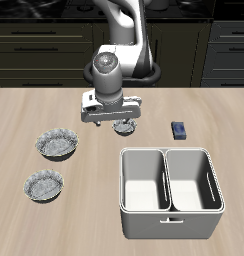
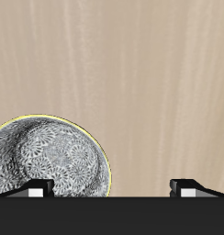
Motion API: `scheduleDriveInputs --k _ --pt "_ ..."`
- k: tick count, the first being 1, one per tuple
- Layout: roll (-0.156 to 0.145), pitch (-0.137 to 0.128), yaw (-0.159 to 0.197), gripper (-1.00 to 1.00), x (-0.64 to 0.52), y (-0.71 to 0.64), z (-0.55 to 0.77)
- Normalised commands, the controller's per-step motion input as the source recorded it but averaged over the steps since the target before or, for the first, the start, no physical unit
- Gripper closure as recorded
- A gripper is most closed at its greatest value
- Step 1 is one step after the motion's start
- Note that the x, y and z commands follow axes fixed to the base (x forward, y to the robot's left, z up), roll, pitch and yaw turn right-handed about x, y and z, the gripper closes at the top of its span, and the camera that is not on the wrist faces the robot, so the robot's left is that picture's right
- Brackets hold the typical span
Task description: Place the smallest bowl in the left side of the drainer and place the largest bowl in the right side
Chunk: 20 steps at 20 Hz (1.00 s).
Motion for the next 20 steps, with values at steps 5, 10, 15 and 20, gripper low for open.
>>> scheduleDriveInputs --k 5,10,15,20 --pt "0.012 0.020 0.004 -1.00 -0.05 0.02 -0.11" --pt "0.013 0.024 0.013 -1.00 -0.07 0.06 -0.15" --pt "0.008 0.027 -0.005 -1.00 -0.01 -0.02 -0.11" --pt "0.016 0.002 0.011 1.00 -0.01 -0.03 -0.11"
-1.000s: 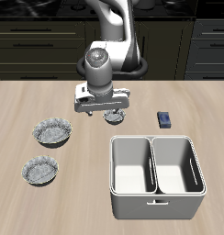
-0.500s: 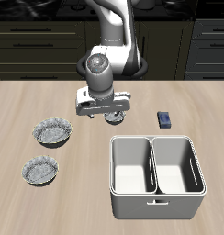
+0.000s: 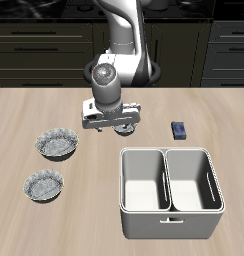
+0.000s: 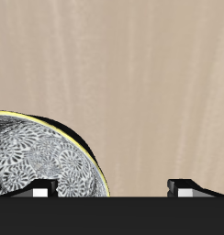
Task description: Place the smallest bowl in the left side of the drainer and place the largest bowl in the right side
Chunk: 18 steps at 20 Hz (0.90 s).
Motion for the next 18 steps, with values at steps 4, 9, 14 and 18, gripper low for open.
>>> scheduleDriveInputs --k 4,9,14,18 --pt "-0.015 0.005 -0.001 1.00 0.01 -0.06 0.01" --pt "0.004 -0.023 0.000 1.00 0.00 -0.03 0.09" --pt "0.002 0.005 -0.008 1.00 0.02 -0.01 0.02" --pt "-0.016 -0.015 -0.003 1.00 0.05 -0.02 0.11"
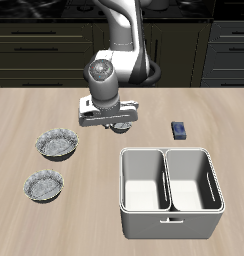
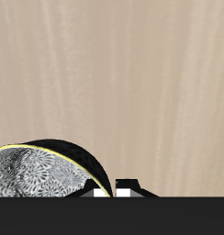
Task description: Place the smallest bowl in the left side of the drainer and place the largest bowl in the right side
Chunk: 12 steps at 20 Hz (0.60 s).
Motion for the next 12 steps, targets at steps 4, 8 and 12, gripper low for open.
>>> scheduleDriveInputs --k 4,8,12 --pt "-0.010 -0.065 -0.016 1.00 -0.03 0.04 0.47" --pt "-0.005 -0.063 -0.026 1.00 -0.03 0.07 0.52" --pt "-0.021 -0.043 -0.006 1.00 0.05 0.06 0.42"
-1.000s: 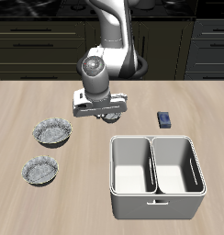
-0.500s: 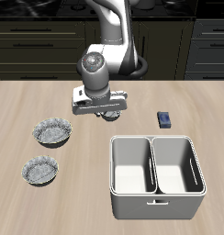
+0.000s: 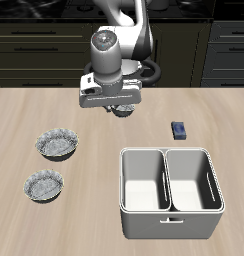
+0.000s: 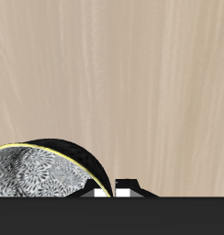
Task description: Place the smallest bowl in the left side of the drainer and place the largest bowl in the right side
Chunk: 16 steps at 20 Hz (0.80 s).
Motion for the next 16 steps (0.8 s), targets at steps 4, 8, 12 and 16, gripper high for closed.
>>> scheduleDriveInputs --k 4,8,12,16 --pt "-0.018 -0.019 -0.009 1.00 0.05 0.04 0.28" --pt "-0.009 0.000 -0.036 1.00 0.12 0.04 0.30" --pt "-0.013 -0.052 -0.007 1.00 0.13 0.10 0.29" --pt "0.011 -0.056 -0.005 1.00 0.12 0.17 0.22"
